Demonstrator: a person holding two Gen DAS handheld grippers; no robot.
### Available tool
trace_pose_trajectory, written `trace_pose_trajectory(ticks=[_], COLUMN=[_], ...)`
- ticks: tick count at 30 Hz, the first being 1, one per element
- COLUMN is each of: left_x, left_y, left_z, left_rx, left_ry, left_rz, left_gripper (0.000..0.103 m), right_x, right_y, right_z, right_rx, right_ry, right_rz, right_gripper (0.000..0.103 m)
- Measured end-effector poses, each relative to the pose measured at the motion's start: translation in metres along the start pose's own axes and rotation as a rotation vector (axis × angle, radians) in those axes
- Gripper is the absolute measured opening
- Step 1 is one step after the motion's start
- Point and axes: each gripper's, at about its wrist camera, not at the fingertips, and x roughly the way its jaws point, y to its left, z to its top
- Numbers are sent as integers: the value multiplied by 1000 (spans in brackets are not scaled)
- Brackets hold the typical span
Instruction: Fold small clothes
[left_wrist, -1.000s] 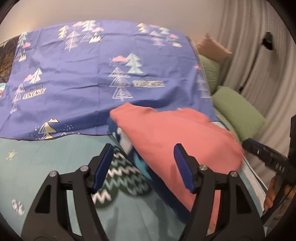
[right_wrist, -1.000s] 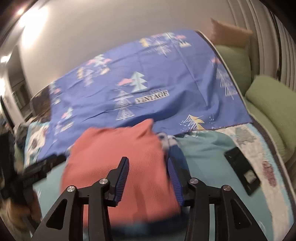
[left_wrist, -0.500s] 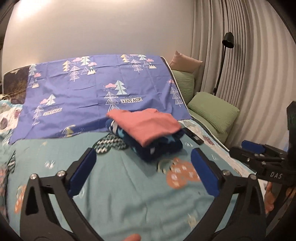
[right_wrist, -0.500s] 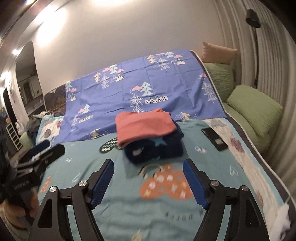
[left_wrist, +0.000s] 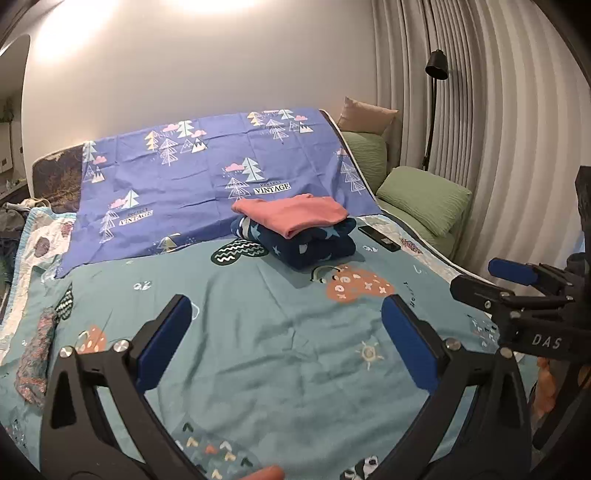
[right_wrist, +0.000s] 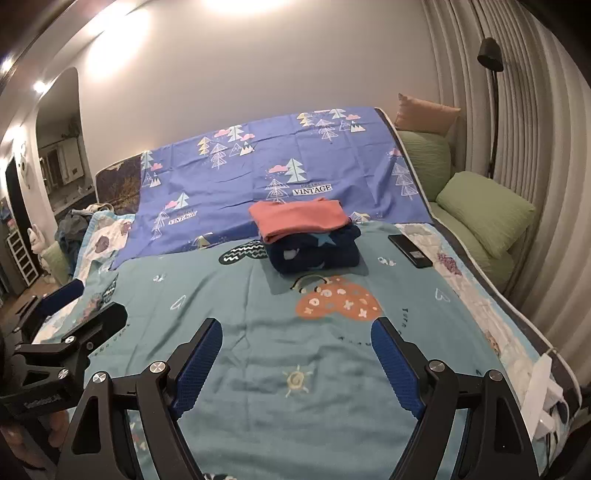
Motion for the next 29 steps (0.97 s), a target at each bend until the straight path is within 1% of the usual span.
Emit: trace_pose_trajectory(ticks=[3,6,10,29], left_x=[-13,-20,-27,-25], left_y=[-1,-2,-2,2], left_z=[-5,-9,-13,-21], left_rx=[7,-4,-9,-32], left_ry=[-12,-14,-19,0], left_rz=[27,21,29,33], left_gripper=[102,102,102,102], right_x=[-10,-17,-22,-26], right_y=[4,6,8,13], right_z=[-7,-11,-16,-22], right_rx=[0,13,-2,-7], right_ry=[-9,-14,-19,-22], right_rz=[-5,0,-26,-37], right_gripper=[85,85,85,85])
